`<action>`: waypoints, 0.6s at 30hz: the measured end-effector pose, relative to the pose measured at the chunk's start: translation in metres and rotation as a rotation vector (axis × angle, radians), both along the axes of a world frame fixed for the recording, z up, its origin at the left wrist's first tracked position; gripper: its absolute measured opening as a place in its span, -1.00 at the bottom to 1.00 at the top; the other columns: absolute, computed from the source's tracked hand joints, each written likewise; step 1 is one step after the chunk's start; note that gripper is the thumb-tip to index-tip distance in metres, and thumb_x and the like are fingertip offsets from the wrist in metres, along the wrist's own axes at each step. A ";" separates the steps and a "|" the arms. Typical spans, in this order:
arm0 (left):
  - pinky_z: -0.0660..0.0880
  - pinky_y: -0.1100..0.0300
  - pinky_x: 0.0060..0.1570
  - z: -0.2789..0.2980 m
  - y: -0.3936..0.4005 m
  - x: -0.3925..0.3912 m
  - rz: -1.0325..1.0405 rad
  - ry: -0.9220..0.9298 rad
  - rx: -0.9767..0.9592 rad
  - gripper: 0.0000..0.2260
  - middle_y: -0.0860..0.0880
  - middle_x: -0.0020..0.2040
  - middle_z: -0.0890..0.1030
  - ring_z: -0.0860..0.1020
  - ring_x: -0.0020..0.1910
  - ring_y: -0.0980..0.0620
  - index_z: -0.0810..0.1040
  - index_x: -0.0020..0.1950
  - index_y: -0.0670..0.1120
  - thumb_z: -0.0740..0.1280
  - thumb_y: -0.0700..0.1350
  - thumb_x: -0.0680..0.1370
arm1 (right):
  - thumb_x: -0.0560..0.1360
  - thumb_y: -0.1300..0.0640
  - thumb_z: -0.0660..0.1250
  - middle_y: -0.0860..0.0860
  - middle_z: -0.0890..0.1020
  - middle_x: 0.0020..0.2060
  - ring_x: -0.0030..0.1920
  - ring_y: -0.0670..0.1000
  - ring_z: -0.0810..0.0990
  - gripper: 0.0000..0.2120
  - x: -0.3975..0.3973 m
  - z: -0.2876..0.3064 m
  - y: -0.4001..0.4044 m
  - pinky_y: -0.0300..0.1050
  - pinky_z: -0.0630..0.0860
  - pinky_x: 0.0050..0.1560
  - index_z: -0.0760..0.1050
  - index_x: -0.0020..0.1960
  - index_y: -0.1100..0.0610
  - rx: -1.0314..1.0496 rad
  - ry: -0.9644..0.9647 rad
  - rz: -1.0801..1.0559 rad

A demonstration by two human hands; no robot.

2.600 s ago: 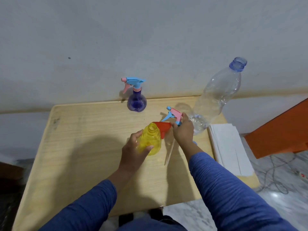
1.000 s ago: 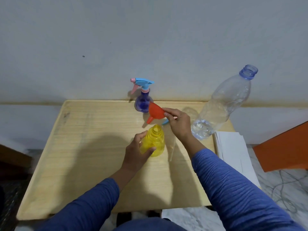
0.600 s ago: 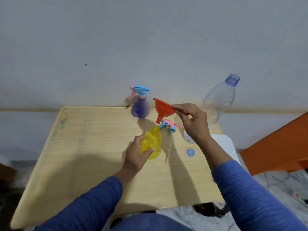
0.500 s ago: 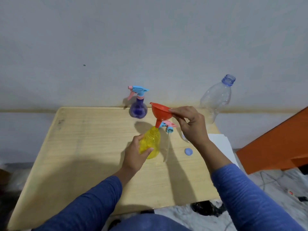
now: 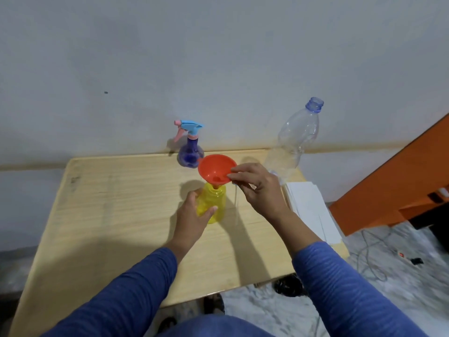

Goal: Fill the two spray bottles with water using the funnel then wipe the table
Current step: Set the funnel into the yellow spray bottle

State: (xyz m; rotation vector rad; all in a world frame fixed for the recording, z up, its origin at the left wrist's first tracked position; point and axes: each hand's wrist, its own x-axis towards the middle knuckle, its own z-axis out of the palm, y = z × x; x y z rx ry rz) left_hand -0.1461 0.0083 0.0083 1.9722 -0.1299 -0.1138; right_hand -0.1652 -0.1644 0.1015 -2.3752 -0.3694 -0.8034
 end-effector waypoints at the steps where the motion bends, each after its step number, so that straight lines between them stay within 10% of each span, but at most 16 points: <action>1: 0.44 0.17 0.08 0.000 0.000 0.000 -0.003 0.000 0.000 -0.51 0.10 0.10 0.52 0.52 0.16 -0.01 0.39 0.27 -0.03 0.47 -0.01 0.41 | 0.38 0.29 0.43 0.07 0.68 -0.08 -0.03 0.06 0.61 -0.85 -0.001 0.000 0.001 -0.10 0.54 -0.02 0.67 -0.07 0.16 0.009 0.007 -0.005; 18: 0.45 0.00 0.20 -0.008 0.000 -0.002 -0.008 0.019 0.006 -0.50 -0.01 0.24 0.52 0.48 0.24 -0.05 0.34 0.31 0.04 0.44 0.04 0.43 | 0.37 0.17 0.46 0.16 0.28 0.29 0.29 -0.05 0.30 -0.25 -0.013 0.017 -0.050 -0.23 0.28 0.30 0.16 0.42 -0.12 0.367 -0.112 -0.567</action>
